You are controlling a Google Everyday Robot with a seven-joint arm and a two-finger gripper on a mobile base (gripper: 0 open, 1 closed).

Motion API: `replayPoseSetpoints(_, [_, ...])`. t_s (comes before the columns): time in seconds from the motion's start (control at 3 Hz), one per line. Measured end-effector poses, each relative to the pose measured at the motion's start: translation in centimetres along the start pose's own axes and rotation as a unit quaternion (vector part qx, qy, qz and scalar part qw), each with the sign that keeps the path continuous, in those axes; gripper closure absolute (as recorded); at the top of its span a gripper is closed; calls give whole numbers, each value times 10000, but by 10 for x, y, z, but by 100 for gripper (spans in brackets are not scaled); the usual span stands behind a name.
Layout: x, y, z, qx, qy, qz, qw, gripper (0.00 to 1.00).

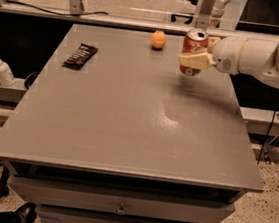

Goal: Move coke can near orange

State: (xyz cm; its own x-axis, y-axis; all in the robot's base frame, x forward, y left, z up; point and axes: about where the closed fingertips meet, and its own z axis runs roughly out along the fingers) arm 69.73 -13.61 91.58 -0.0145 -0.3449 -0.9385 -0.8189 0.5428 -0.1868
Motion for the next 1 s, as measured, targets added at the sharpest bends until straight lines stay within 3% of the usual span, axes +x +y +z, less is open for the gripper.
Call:
replayPoseSetpoints(0.33, [0,-48,27,102,-123,163,9997,100])
replayPoseSetpoints(0.67, [-17,-87,48,282,-229,161,9992,100])
replayPoseSetpoints(1.0, [-30,-109,60,450,-278,156,9985,100])
